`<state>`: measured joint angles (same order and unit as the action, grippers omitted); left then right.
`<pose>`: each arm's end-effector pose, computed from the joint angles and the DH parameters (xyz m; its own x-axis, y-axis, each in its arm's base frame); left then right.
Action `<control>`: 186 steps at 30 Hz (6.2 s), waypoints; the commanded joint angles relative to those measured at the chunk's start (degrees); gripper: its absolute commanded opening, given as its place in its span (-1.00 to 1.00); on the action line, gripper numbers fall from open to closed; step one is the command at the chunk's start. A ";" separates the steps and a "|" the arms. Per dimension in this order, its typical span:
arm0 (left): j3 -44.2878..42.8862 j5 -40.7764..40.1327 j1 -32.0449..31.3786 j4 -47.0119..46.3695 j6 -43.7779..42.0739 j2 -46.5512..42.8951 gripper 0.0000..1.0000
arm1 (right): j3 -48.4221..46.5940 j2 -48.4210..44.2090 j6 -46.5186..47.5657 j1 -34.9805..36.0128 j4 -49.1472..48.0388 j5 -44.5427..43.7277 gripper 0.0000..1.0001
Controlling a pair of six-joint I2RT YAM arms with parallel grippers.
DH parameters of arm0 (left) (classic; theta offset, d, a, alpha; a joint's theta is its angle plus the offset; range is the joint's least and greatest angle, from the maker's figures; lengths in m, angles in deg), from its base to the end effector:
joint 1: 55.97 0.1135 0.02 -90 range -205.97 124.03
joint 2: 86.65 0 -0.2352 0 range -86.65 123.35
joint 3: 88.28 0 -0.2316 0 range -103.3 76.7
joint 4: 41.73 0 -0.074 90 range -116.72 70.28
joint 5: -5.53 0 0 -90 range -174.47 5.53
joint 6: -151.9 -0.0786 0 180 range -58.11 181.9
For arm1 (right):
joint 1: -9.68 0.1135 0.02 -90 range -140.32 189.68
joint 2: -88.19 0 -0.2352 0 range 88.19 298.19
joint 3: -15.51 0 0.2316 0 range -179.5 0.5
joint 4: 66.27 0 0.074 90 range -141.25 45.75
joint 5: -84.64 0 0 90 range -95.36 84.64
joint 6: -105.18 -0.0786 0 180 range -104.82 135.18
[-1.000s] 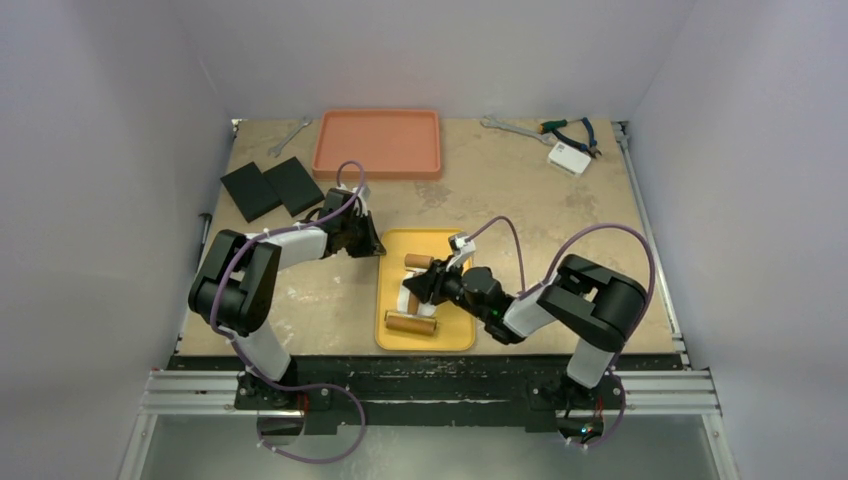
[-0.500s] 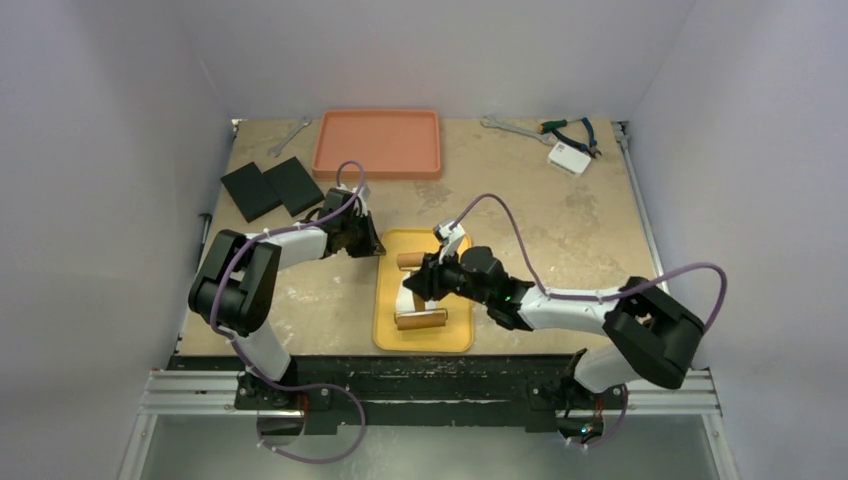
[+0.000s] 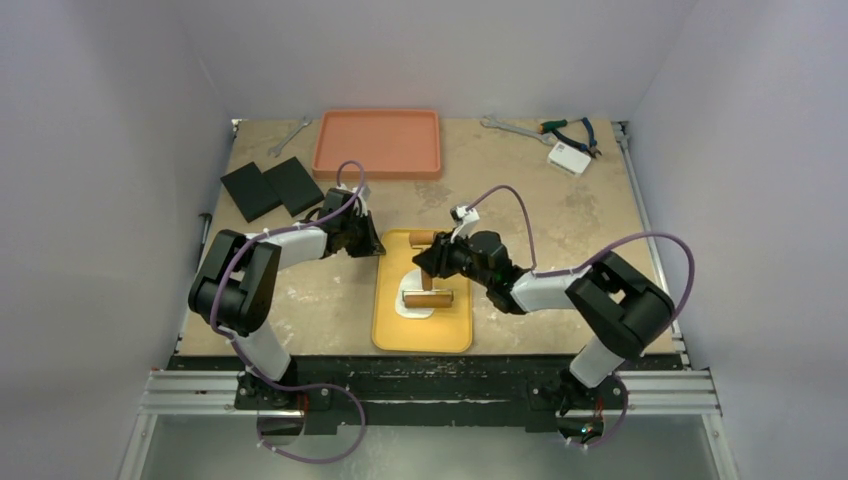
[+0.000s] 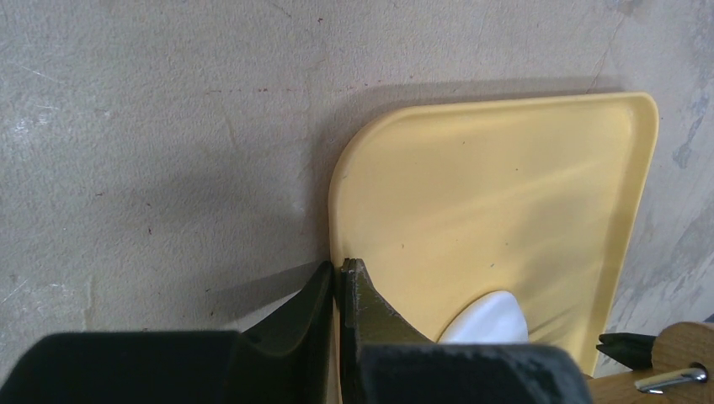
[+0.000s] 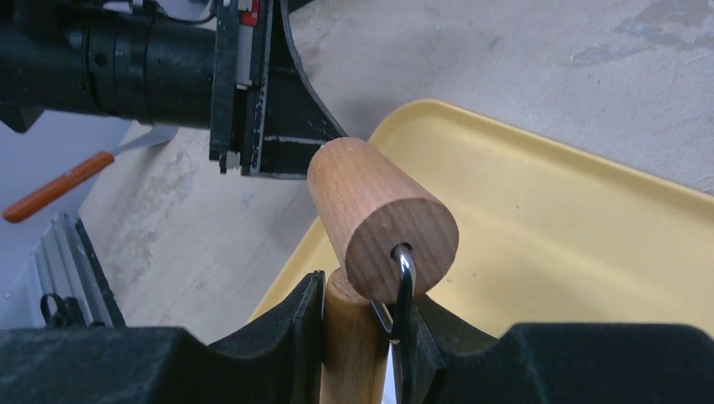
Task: Roll out the dumpling wrappers from the dough
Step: Flatten out the dough on the work surface, then place the rolling pin at the center of the board.
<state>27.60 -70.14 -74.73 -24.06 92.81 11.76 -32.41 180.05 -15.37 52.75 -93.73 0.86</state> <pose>0.3140 -0.1272 0.0974 -0.8741 -0.2288 -0.4286 0.0082 0.8751 -0.4838 0.2428 0.2386 0.1447 -0.5621 0.1662 -0.8102 -0.5447 0.6628 0.5139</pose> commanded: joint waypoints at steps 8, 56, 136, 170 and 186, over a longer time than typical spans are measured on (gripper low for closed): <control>1.46 -4.66 1.36 4.55 -2.28 2.05 -1.00 | 8.07 7.50 0.82 -7.93 -12.35 -9.96 -1.00; 1.46 -4.30 1.36 4.20 -2.00 3.00 -1.00 | 6.49 8.99 -11.89 6.91 -11.38 -39.05 -1.00; -3.10 5.23 5.84 5.22 -1.25 -2.83 -0.14 | -43.58 20.25 25.92 -40.33 63.75 -0.52 0.59; -26.51 -66.05 -17.03 39.55 -53.11 9.61 0.04 | -34.37 -10.87 25.27 -25.75 63.21 -15.33 0.96; -22.84 -75.91 -14.74 29.82 -60.16 17.65 0.01 | -33.59 -11.07 25.27 -25.75 62.46 -12.95 0.96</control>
<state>4.13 -141.35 -90.89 9.58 36.22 29.16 -66.51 170.30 9.83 27.07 -29.03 -13.61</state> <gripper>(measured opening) 0.522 0.983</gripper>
